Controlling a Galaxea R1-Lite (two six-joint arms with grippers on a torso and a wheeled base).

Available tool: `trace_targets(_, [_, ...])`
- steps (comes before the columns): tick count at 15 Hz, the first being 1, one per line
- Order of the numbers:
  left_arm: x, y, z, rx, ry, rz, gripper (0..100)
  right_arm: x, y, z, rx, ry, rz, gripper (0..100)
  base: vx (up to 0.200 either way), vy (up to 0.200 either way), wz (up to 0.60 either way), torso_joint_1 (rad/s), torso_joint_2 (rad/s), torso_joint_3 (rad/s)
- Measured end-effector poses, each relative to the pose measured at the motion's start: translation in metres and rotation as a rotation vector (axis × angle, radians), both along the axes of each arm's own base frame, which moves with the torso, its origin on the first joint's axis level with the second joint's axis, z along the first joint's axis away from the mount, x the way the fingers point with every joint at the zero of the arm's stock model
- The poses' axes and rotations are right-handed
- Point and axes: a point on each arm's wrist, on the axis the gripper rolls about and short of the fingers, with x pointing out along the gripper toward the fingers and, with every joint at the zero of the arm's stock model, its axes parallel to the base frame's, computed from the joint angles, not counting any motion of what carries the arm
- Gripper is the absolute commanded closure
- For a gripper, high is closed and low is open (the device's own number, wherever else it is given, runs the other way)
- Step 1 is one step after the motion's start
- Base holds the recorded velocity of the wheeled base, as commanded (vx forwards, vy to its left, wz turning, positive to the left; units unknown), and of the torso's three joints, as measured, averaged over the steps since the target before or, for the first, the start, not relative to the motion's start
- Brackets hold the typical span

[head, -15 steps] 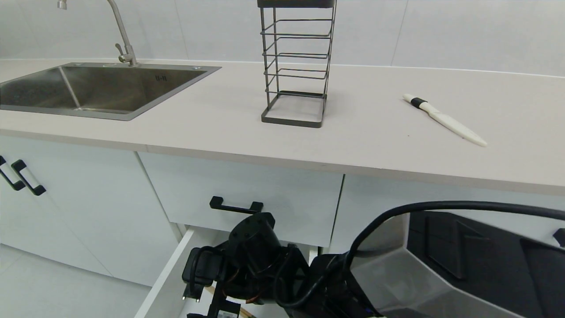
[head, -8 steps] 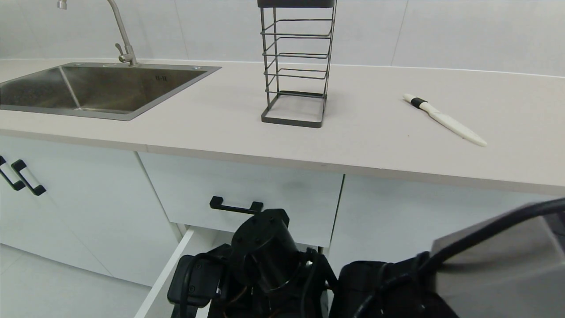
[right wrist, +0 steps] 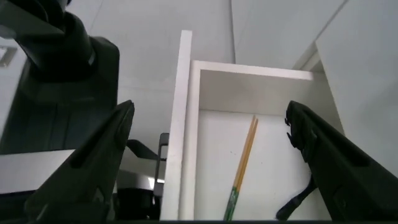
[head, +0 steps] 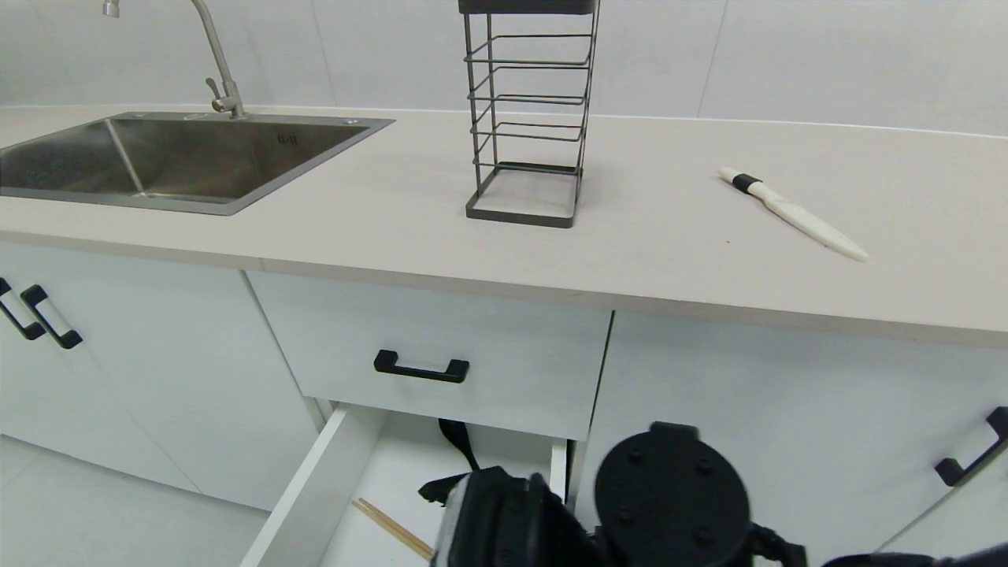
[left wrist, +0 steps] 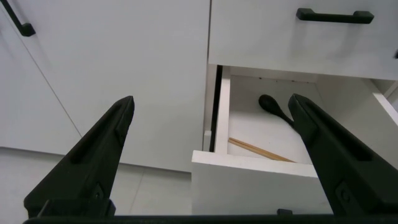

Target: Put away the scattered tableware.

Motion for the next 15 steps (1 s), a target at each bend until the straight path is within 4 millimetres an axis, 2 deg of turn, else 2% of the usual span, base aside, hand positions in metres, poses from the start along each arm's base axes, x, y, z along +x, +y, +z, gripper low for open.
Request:
trace_targets(4, [0.0, 0.0, 0.0, 0.0, 0.0, 0.0, 0, -0.013, -0.047, 0.009, 0.009, -0.01, -0.029, 0, 0.0, 0.0, 0.0, 0.0, 0.0, 0.0])
trace_targets(7, [0.0, 0.0, 0.0, 0.0, 0.0, 0.0, 0, -0.01, -0.083, 0.015, 0.023, -0.011, -0.07, 0, 0.0, 0.0, 0.0, 0.0, 0.0, 0.0])
trace_targets(13, [0.0, 0.0, 0.0, 0.0, 0.0, 0.0, 0, -0.017, -0.104, 0.018, 0.035, -0.006, -0.053, 0, 0.0, 0.0, 0.0, 0.0, 0.0, 0.0])
trace_targets(15, [0.0, 0.0, 0.0, 0.0, 0.0, 0.0, 0, -0.028, -0.122, 0.019, 0.044, -0.012, -0.021, 0, 0.0, 0.0, 0.0, 0.0, 0.0, 0.0])
